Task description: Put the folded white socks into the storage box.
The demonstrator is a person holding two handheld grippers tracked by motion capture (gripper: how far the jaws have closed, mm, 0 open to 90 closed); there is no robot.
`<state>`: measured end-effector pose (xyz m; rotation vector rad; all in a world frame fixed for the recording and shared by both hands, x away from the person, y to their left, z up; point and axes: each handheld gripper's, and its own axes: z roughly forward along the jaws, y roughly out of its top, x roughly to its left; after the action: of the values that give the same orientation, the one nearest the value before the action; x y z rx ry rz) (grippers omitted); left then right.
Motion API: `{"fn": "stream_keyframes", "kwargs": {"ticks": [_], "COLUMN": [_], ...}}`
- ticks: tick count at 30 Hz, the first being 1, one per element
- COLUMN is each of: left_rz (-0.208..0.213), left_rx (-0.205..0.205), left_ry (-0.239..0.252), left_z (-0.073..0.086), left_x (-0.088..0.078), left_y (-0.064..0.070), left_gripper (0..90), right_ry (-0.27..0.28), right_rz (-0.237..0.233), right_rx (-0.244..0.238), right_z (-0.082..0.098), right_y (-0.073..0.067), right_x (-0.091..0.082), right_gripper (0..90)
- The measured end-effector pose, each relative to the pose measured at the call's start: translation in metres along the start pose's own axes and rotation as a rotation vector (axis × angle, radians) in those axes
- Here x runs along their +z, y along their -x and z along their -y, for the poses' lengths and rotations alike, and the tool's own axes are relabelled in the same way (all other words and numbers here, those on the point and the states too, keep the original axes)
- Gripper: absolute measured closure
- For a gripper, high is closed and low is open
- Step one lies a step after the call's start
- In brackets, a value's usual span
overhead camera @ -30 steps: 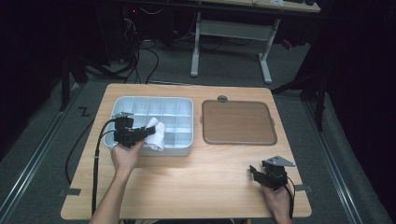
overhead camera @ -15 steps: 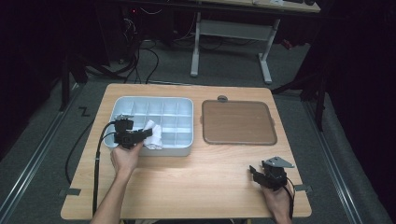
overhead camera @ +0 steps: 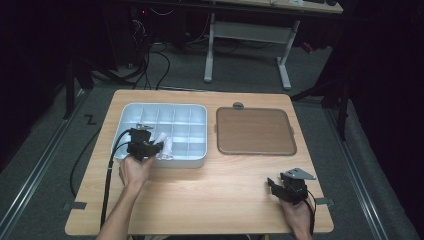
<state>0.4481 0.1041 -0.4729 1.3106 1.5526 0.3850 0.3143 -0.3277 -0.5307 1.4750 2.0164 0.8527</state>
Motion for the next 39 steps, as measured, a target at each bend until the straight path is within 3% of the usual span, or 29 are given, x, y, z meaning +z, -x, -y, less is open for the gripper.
{"fn": "stream_keyframes", "kwargs": {"ticks": [11, 18, 29, 34, 39], "left_rz": [-0.07, -0.087, -0.09, -0.146, -0.134], "left_rx": [0.066, 0.061, 0.066, 0.154, 0.137], "left_ry": [-0.005, -0.051, -0.055, -0.093, -0.085], "left_z": [0.007, 0.015, 0.018, 0.024, 0.024], "left_x": [0.004, 0.008, 0.011, 0.016, 0.015], "left_y": [0.006, 0.001, 0.001, 0.006, 0.006], "left_gripper": [72.3, 72.4, 72.2, 72.0, 71.5], "right_ry": [0.0, 0.0, 0.0, 0.0, 0.0], "right_rz": [-0.009, -0.008, -0.008, -0.006, -0.007], "right_rx": [0.005, 0.007, 0.007, 0.008, 0.007], "right_z": [0.0, -0.001, -0.001, -0.001, -0.001], "right_y": [0.0, 0.0, 0.0, 0.0, 0.0], "right_x": [0.001, 0.001, 0.001, 0.001, 0.001], "right_gripper": [42.8, 42.7, 42.7, 42.7, 42.7]}}
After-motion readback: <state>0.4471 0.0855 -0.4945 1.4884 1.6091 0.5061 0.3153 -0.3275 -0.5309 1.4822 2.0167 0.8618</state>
